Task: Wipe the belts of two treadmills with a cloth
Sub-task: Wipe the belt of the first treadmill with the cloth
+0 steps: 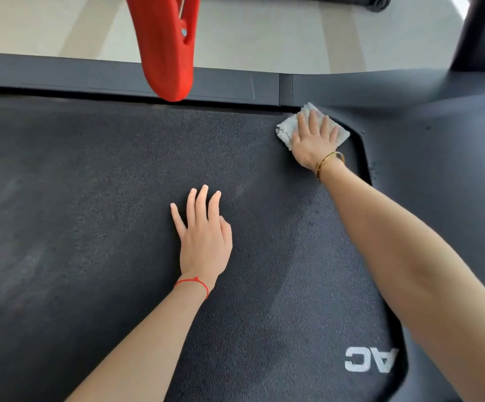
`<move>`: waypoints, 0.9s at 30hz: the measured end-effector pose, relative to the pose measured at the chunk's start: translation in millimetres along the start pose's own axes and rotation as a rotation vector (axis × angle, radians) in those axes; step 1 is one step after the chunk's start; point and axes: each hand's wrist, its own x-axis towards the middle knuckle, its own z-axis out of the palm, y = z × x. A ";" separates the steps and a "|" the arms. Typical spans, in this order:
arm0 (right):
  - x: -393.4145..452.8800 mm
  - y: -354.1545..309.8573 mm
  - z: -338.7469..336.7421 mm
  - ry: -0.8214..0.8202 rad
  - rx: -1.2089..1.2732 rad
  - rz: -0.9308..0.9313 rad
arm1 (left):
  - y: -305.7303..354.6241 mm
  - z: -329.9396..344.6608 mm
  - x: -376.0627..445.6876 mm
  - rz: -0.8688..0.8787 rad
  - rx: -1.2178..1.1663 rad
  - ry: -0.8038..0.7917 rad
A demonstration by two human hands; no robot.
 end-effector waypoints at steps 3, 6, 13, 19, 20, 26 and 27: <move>-17.6 -20.6 9.7 -0.007 -0.030 -0.169 | 2.1 -0.4 -0.9 0.005 0.003 0.004; -51.0 -12.0 22.8 -0.034 -0.064 -0.400 | 1.9 0.8 -1.4 0.006 0.008 0.013; -28.4 44.3 1.1 0.040 -0.043 -0.061 | -1.6 2.2 -3.4 0.015 -0.005 0.027; -48.2 46.6 4.7 0.015 -0.005 -0.031 | 0.1 1.4 -2.9 0.010 0.002 0.035; -62.5 43.4 9.7 0.019 -0.029 -0.083 | 0.7 1.1 -2.8 0.010 0.004 0.033; -181.6 41.3 43.0 0.007 -0.103 -0.430 | 1.9 1.1 -4.9 0.008 -0.007 0.026; -191.7 44.2 45.1 -0.007 -0.101 -0.463 | 1.8 0.9 -5.4 0.006 -0.009 0.024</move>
